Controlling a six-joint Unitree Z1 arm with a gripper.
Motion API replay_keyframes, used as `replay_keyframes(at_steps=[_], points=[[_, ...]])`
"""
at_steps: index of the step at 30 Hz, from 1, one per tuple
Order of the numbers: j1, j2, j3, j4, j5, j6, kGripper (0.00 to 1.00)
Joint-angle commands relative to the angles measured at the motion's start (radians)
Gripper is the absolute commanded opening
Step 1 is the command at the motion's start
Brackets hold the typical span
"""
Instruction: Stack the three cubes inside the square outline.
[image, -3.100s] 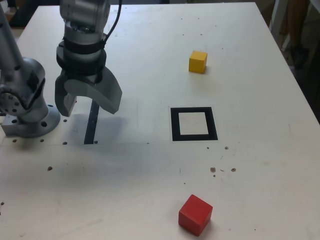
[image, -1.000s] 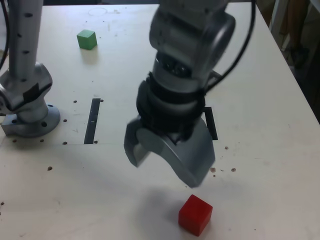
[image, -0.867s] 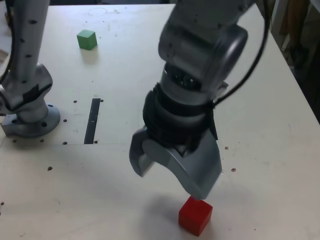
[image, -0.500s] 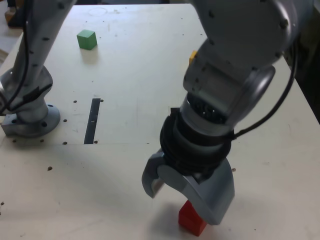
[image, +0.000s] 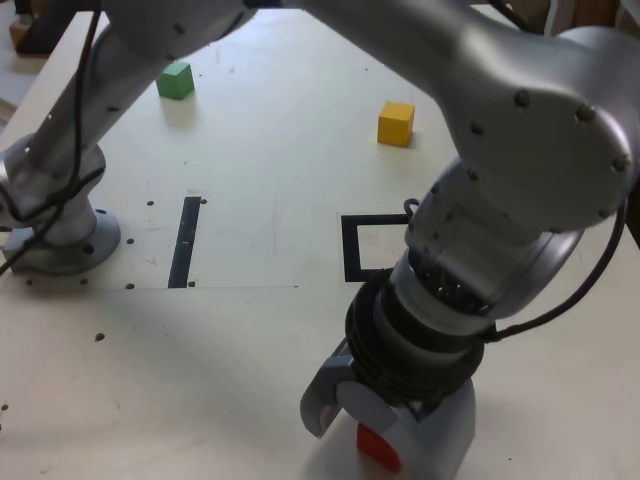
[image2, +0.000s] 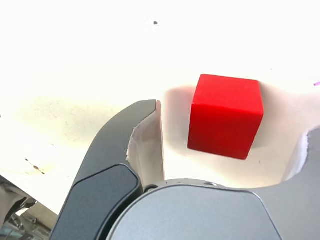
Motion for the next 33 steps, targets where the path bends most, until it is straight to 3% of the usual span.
replay_keyframes(at_steps=[1, 5, 11, 19, 33], points=[[-0.002, 0.006, -0.009, 0.011, 0.006, -0.006, 0.76], [-0.005, 0.011, -0.023, 0.014, 0.024, -0.019, 0.54], [-0.008, 0.022, -0.033, 0.012, 0.028, -0.021, 0.38], [-0.010, 0.029, -0.046, 0.015, 0.027, -0.017, 0.31], [-0.010, 0.011, -0.031, 0.017, 0.033, -0.012, 0.29]])
